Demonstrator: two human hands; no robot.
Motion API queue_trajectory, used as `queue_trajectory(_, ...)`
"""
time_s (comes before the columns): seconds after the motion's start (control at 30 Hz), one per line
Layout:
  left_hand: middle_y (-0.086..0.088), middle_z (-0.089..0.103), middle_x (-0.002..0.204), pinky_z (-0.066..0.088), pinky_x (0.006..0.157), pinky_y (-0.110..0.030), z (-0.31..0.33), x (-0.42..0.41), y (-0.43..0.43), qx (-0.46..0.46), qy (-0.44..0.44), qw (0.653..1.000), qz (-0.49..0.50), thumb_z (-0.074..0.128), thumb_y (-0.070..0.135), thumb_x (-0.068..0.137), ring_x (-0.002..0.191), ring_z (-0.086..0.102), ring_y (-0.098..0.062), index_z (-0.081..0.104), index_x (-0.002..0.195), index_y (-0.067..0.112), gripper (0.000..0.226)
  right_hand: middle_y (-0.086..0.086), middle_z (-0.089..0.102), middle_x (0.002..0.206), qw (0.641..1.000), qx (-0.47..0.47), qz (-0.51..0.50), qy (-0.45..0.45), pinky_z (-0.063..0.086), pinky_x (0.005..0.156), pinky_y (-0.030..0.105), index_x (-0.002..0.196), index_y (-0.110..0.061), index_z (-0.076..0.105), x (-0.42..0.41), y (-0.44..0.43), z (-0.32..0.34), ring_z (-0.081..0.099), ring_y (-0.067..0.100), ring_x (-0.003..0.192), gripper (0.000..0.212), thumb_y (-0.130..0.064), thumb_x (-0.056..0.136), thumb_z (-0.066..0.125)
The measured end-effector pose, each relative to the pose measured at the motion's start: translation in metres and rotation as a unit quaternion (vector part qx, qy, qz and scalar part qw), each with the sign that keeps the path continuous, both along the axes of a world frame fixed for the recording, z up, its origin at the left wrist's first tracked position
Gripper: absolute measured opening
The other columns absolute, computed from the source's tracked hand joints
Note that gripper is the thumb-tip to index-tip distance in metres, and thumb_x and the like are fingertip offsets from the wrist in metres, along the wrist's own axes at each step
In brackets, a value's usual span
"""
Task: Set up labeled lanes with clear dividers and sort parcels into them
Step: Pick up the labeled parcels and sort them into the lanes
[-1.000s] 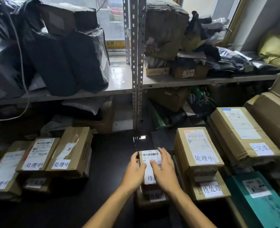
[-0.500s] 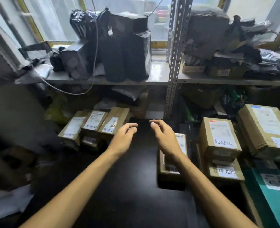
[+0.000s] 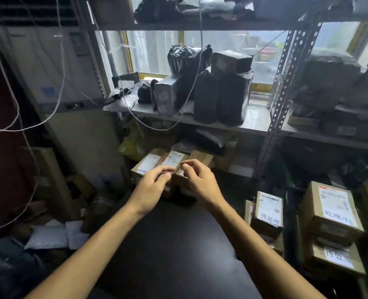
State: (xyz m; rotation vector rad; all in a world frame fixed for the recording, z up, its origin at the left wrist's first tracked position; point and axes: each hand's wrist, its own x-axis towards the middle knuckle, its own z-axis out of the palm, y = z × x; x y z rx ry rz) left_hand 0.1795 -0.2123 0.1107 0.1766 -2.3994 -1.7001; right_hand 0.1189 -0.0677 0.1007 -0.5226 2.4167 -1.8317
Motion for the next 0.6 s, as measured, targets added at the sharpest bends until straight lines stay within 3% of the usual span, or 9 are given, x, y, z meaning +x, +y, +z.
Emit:
queue_trajectory(0.17,0.0,0.07,0.113,0.051,0.097,-0.039,0.005,0.0,-0.049,0.012,0.021,1.0,0.014,0.047,0.008,0.1,0.109,0.064,-0.016,0.068,0.106,0.023,0.026,-0.01,0.068,0.104,0.999,0.02,0.026,0.01,0.053,0.081,0.019,0.119,-0.019,0.067,0.002,-0.045,0.011,0.065,0.003,0.098,0.026,-0.03,0.103,0.051)
queue_trajectory(0.27,-0.002,0.071,0.11,0.052,0.094,-0.047,0.003,-0.004,-0.082,0.024,0.024,0.999,0.013,0.047,0.008,0.1,0.104,0.066,-0.018,0.068,0.103,0.024,0.027,-0.012,0.066,0.103,0.998,0.041,0.039,0.018,0.049,0.075,0.01,0.12,-0.018,0.067,-0.001,-0.075,0.013,0.063,0.0,0.098,0.026,-0.028,0.103,0.05)
queue_trajectory(0.33,-0.004,0.071,0.107,0.052,0.091,-0.051,0.001,-0.009,-0.102,0.037,0.019,0.999,0.011,0.046,0.008,0.1,0.1,0.066,-0.023,0.068,0.102,0.024,0.027,-0.011,0.065,0.105,0.998,0.054,0.039,0.02,0.051,0.079,0.014,0.121,-0.017,0.067,-0.003,-0.094,0.013,0.063,0.001,0.099,0.026,-0.028,0.103,0.051)
queue_trajectory(0.47,-0.008,0.07,0.108,0.053,0.092,-0.051,-0.009,-0.022,-0.135,0.044,0.002,0.999,-0.002,0.045,0.007,0.1,0.106,0.065,-0.033,0.067,0.105,0.018,0.025,-0.003,0.068,0.113,0.997,0.069,0.021,0.015,0.054,0.095,0.033,0.121,-0.015,0.067,-0.009,-0.124,0.006,0.063,0.008,0.106,0.026,-0.026,0.103,0.051)
queue_trajectory(0.6,-0.01,0.069,0.108,0.052,0.093,-0.046,-0.025,-0.047,-0.155,0.046,-0.022,0.999,-0.019,0.046,0.008,0.1,0.099,0.065,-0.027,0.067,0.105,0.016,0.023,-0.002,0.069,0.113,0.997,0.08,0.001,-0.012,0.054,0.096,0.035,0.12,-0.015,0.067,-0.021,-0.144,-0.01,0.064,0.009,0.106,0.025,-0.025,0.103,0.051)
